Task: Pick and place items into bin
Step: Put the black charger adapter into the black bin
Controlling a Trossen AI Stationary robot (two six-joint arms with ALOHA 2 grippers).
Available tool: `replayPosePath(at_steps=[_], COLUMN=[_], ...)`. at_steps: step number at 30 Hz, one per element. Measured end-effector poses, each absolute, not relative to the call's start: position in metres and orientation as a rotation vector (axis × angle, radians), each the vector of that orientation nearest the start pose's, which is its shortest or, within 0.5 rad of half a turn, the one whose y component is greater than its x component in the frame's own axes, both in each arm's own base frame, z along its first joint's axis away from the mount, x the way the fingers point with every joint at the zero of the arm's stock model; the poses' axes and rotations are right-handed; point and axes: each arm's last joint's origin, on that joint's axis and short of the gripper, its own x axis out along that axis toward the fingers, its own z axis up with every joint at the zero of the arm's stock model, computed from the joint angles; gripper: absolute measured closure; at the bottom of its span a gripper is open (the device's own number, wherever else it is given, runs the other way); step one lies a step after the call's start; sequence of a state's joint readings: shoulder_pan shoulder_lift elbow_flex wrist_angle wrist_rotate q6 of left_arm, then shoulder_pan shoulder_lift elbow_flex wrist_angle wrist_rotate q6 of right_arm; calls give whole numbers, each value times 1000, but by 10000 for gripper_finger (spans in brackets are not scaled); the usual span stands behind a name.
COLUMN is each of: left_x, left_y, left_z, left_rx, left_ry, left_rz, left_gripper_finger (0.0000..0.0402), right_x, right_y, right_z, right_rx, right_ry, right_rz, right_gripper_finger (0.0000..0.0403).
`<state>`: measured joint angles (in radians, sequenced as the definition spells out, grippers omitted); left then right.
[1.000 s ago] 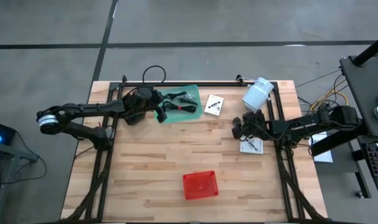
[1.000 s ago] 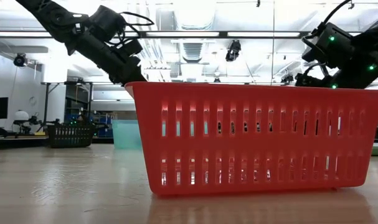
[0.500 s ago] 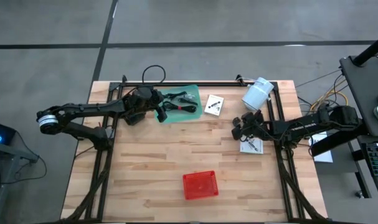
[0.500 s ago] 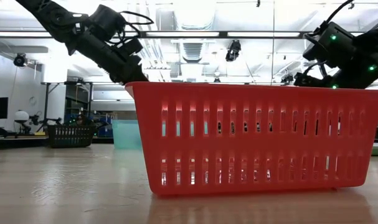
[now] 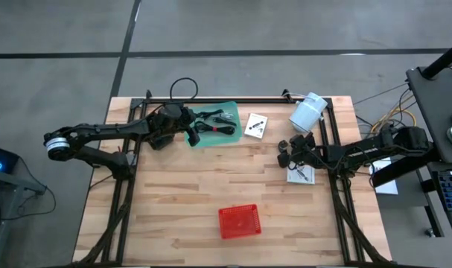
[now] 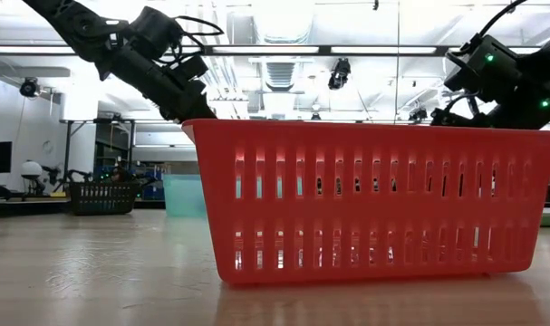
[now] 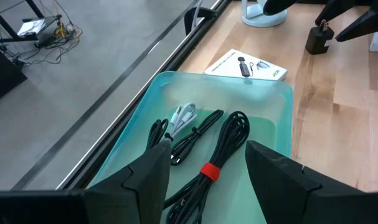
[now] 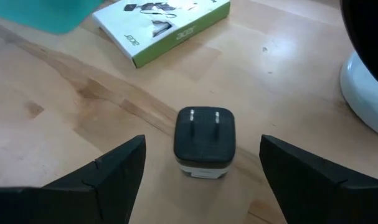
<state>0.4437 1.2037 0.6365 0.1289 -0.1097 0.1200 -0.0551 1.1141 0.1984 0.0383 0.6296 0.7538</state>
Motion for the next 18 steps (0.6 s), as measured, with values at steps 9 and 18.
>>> replayPosePath(at_steps=[9,18], left_x=[226,226], left_y=[111,111], left_z=[228,228], left_rx=[42,42], left_ry=[467,466], left_rz=[517,517], left_gripper_finger=[210,210], right_x=[153,155], right_y=[-26,-26], right_z=[108,109], right_rx=[446,404], right_ry=[545,521], right_rz=[-954,-921], right_gripper_finger=[106,106])
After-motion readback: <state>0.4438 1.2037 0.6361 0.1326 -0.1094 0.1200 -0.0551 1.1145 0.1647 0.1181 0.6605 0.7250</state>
